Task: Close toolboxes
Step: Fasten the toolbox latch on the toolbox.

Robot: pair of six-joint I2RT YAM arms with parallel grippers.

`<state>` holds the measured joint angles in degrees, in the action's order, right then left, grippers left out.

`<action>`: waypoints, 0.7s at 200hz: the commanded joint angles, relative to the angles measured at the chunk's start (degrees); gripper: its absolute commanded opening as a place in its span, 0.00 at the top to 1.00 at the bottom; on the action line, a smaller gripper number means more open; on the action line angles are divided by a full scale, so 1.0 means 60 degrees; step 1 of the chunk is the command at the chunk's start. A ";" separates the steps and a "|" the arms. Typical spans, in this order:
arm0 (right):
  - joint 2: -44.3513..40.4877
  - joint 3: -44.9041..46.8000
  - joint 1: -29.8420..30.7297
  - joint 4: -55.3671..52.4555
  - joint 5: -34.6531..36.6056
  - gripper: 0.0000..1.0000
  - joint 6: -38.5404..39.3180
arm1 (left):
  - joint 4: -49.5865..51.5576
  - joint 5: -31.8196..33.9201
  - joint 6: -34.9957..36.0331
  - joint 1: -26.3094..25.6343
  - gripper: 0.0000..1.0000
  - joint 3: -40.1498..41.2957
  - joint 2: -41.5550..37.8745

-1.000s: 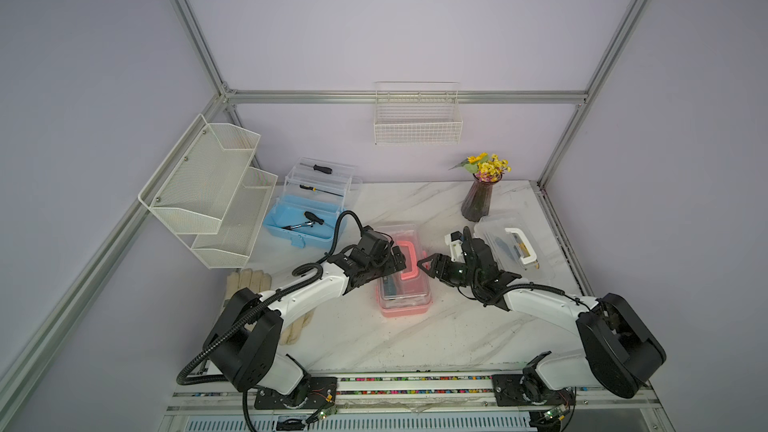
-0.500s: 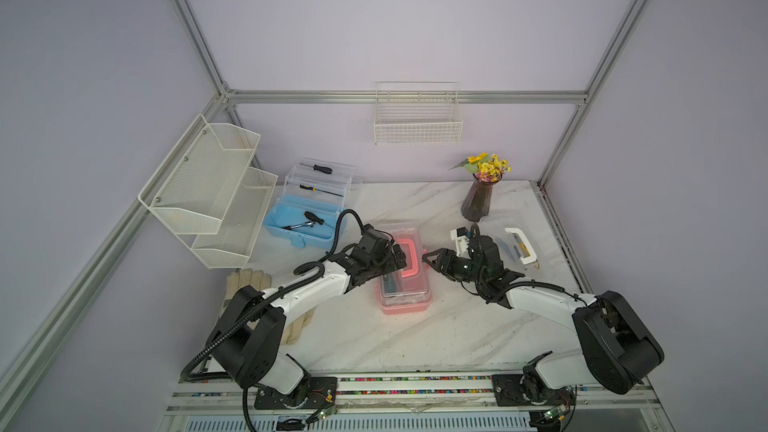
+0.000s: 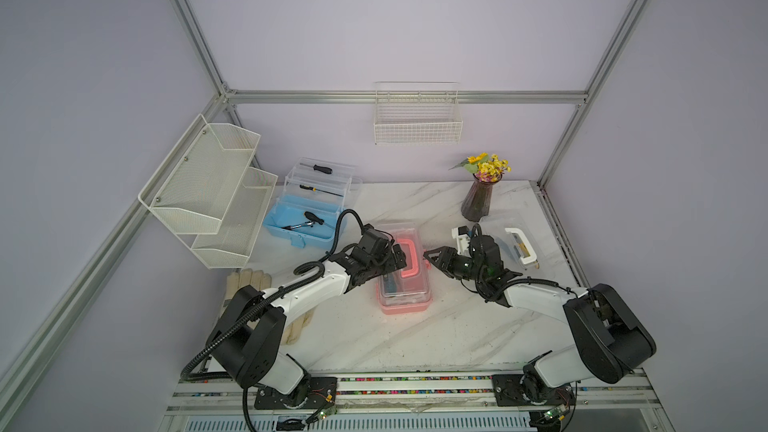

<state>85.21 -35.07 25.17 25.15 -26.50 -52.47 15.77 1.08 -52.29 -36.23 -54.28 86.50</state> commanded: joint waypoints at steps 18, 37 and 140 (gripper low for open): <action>0.0235 0.0167 0.0023 0.0478 -0.0131 0.55 -0.0227 | 0.0766 -0.0326 0.0337 -0.0056 0.00 -0.0094 0.0450; 0.0245 0.0229 0.0018 0.0493 -0.0032 0.59 -0.0308 | 0.0770 -0.0321 0.0340 -0.0056 0.00 -0.0094 0.0419; 0.0615 0.0260 -0.0005 0.0741 -0.0124 0.65 -0.0502 | 0.0762 -0.0327 0.0337 -0.0056 0.00 -0.0079 0.0420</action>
<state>87.39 -34.15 24.80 28.29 -26.04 -55.00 15.84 0.89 -52.23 -36.14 -54.35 86.52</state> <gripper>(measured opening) 0.352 0.999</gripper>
